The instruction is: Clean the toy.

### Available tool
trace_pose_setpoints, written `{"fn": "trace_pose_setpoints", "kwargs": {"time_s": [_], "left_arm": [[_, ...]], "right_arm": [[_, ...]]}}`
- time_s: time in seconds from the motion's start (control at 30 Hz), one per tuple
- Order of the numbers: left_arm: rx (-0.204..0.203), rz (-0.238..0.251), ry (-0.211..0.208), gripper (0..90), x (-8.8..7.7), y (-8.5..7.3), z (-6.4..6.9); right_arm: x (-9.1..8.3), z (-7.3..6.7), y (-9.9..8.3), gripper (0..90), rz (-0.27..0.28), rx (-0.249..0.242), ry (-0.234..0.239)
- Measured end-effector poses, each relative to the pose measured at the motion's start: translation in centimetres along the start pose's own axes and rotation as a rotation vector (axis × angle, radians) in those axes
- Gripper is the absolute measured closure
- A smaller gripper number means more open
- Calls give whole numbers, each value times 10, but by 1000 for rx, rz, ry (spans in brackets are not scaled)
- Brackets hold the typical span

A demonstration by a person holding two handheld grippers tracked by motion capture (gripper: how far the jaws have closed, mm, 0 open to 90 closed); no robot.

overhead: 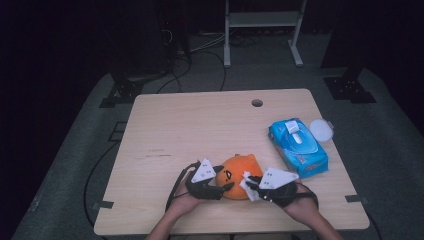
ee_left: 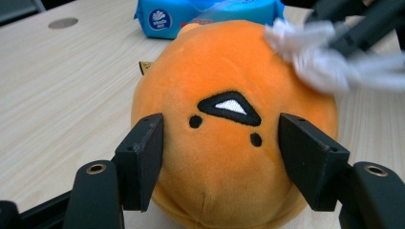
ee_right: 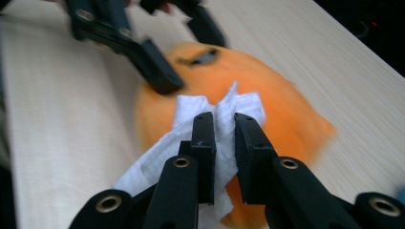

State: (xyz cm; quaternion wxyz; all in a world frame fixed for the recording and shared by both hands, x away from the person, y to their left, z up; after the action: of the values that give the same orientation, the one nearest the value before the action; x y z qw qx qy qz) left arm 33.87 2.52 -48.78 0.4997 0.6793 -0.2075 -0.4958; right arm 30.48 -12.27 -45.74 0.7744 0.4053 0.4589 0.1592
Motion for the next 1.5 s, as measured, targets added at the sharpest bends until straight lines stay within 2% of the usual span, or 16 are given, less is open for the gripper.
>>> {"fn": "trace_pose_setpoints", "kwargs": {"time_s": [0.1, 0.2, 0.27, 0.37, 0.43, 0.53, 0.57, 0.63, 0.7, 0.77, 0.9, 0.97, 1.03, 1.23, 1.33, 1.5], "left_arm": [[-33, 8, -11, 342, 1, -1, -4], [-44, 3, -6, 340, 2, -2, -4], [-63, -11, 6, 318, 4, -4, -5], [-95, -1, -3, 307, 5, -7, -7], [-87, -5, -5, 311, 4, -7, -7], [-84, -4, -5, 314, 4, -6, -6], [-79, -6, -8, 315, 4, -7, -6], [-74, -4, -12, 315, 4, -7, -7], [-80, 3, -13, 314, 5, -7, -6], [-82, 4, -12, 313, 5, -6, -6], [-16, -1, -15, 316, 6, -7, 0], [-2, -8, -22, 324, 6, -7, 3], [0, -20, -32, 326, 6, -7, 3], [-2, -21, -52, 327, 5, -7, 2], [23, -24, -56, 326, 5, -7, 4], [69, -33, -43, 327, 6, -7, 10]], "right_arm": [[-9, 21, -12, 783, -3, 70, -38], [-11, 24, -14, 785, 9, 111, -30], [-7, 16, -10, 787, 9, 91, -27], [1, -5, -2, 785, 22, 87, 58], [4, -11, 0, 784, 9, 53, 54], [1, -6, 0, 783, 16, 59, 40], [-4, 9, -3, 783, 33, 100, 4], [-9, 23, -7, 782, 44, 144, -20], [-11, 35, -13, 782, 49, 204, -27], [-11, 38, -16, 782, 47, 223, -18], [-8, 24, -13, 786, 58, 222, 49], [-7, 20, -8, 784, 55, 191, 40], [-6, 20, -7, 780, 56, 191, 34], [-6, 45, -24, 782, 34, 272, -5], [-7, 42, -26, 788, 39, 292, 21], [-4, 30, -10, 787, 71, 262, 58]]}}
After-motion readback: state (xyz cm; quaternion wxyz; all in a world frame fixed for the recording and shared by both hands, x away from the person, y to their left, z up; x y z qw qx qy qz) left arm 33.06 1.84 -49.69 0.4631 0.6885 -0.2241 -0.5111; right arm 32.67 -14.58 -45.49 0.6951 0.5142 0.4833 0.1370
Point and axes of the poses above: each handheld gripper's, and its own axes: x roughly forward along the jaws, y roughly out of its top, z roughly to its right, the point moved 8 cm from there along x, roughly forward along the jaws
